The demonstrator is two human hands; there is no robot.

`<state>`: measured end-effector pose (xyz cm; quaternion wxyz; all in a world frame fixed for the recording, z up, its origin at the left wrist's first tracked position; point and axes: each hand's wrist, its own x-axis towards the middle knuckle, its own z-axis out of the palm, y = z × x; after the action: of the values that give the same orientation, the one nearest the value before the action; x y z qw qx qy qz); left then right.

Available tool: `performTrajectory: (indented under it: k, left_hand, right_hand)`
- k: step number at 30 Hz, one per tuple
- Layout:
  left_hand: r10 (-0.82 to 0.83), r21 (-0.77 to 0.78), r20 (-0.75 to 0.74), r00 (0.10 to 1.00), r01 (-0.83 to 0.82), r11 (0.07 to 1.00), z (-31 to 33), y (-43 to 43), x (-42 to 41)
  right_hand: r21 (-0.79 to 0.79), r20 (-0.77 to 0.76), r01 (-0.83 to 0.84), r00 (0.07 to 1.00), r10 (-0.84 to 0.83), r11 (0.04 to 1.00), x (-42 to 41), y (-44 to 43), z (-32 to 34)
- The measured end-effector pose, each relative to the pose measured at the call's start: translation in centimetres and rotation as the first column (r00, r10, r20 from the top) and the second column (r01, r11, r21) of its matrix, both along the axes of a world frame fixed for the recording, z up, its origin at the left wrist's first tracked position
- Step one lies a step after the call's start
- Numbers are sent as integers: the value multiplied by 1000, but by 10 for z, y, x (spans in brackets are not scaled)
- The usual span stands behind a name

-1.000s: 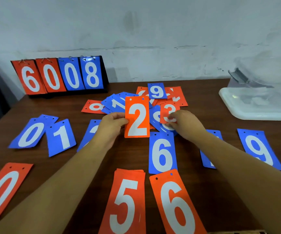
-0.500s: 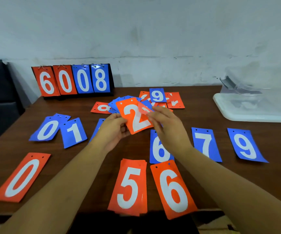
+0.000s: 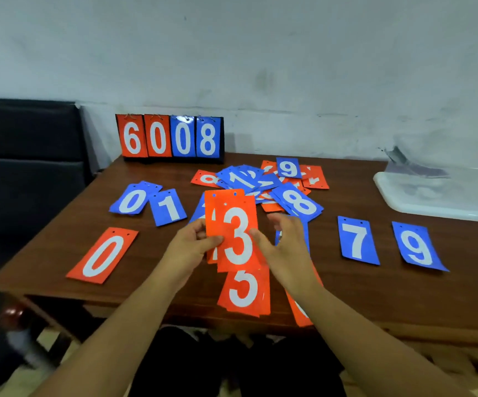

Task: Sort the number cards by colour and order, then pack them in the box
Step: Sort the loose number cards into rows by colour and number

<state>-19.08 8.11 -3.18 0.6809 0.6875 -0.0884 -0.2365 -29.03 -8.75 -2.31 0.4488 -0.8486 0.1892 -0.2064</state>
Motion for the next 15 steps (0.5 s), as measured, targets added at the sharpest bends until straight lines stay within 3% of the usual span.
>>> performTrajectory:
  k: [3, 6, 9, 11, 13, 15]
  left_hand:
    - [-76, 138, 65, 995, 67, 988, 7, 28, -8]
    - [-51, 224, 54, 997, 38, 974, 11, 56, -11]
    - [104, 329, 74, 992, -122, 937, 10, 84, -6]
    - [185, 470, 183, 965, -252, 846, 4, 100, -1]
    - [171, 625, 336, 926, -355, 695, -7, 111, 5]
    - [130, 681, 416, 900, -403, 612, -19, 115, 9]
  right_hand:
    - [268, -99, -42, 993, 70, 962, 11, 20, 1]
    - [321, -120, -87, 984, 132, 943, 19, 40, -6]
    - [346, -177, -12, 981, 77, 938, 28, 47, -11]
    - [320, -220, 15, 974, 59, 947, 34, 49, -13]
    - [307, -264, 23, 963, 62, 952, 37, 51, -13]
    - [295, -275, 17, 959, 68, 955, 38, 54, -13]
